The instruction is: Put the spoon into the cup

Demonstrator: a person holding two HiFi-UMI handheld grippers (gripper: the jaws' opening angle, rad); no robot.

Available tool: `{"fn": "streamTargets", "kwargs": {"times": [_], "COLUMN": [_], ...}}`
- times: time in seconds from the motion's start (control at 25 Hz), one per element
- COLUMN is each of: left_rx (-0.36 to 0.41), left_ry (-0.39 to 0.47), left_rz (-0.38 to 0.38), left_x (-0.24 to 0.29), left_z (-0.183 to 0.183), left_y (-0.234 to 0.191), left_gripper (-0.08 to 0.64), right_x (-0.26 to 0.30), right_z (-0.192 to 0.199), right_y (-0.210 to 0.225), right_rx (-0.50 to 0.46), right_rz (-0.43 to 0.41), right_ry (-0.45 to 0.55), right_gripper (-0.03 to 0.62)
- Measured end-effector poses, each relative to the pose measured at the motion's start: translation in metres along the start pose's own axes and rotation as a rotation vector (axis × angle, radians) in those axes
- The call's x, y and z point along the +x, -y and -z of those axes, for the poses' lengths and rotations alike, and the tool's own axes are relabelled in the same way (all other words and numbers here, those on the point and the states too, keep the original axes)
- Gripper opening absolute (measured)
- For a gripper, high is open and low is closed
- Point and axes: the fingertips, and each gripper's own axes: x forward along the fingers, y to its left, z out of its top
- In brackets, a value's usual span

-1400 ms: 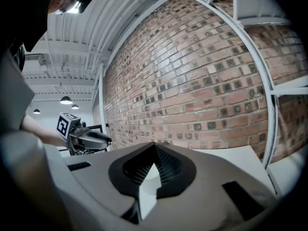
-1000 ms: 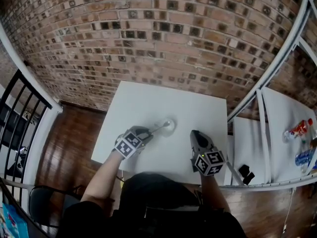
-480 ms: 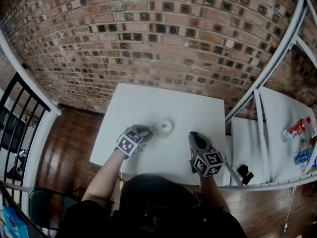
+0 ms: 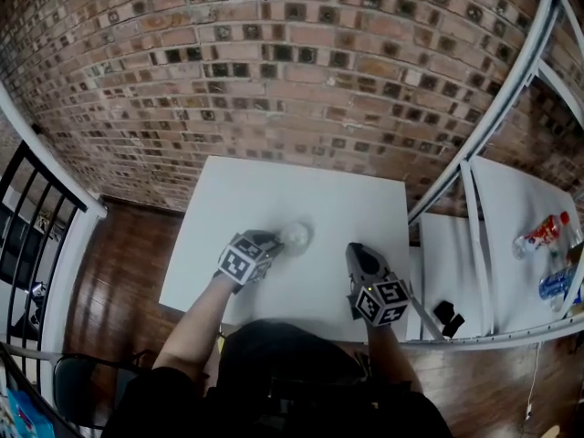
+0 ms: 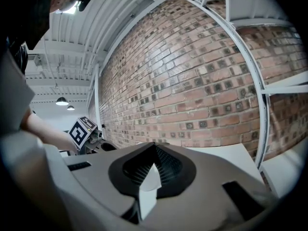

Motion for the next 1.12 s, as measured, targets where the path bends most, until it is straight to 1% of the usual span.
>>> {"fn": "streamTargets", "kwargs": {"times": [0.24, 0.4, 0.52, 0.72, 0.8, 0.88, 0.96, 1.04, 1.12], "left_rx": [-0.019, -0.034, -0.058, -0.057, -0.062, -0.059, -0.049, -0.043, -0.058], "left_ry": [-0.001, 0.039, 0.046, 0.096, 0.111, 0.120, 0.155, 0.210, 0.272], "left_rz": [-0.010, -0.004, 0.004, -0.012, -0.026, -0.059, -0.085, -0.106, -0.146], "left_x": [0.014, 0.014, 0.009, 0.000, -0.008, -0.014, -0.021, -0.033, -0.050], "left_z": [0.003, -0.004, -0.009, -0.015, -0.018, -0.022, -0.031, -0.042, -0.051], "left_y": [-0.003, -0.002, 0.000, -0.003, -0.004, -0.007, -0.007, -0.006, -0.008], "left_gripper": [0.132, 0.137, 0.180, 0.184, 0.184, 0.184, 0.183, 0.165, 0.088], "right_x": [-0.002, -0.002, 0.000, 0.006, 0.007, 0.009, 0.012, 0.014, 0.015], "right_z": [0.000, 0.002, 0.001, 0.001, 0.002, 0.004, 0.007, 0.010, 0.012], "right_y": [0.005, 0.010, 0.009, 0.003, 0.000, -0.002, -0.006, -0.011, -0.015], "right_rx": [0.008, 0.009, 0.009, 0.003, 0.004, 0.006, 0.006, 0.005, 0.006], "right_rz": [0.015, 0.021, 0.017, -0.002, -0.009, -0.017, -0.028, -0.040, -0.046], "right_ry": [0.010, 0.004, 0.002, 0.002, -0.001, -0.005, -0.013, -0.019, -0.022], "right_gripper": [0.005, 0.005, 0.005, 0.005, 0.005, 0.005, 0.005, 0.005, 0.005]}}
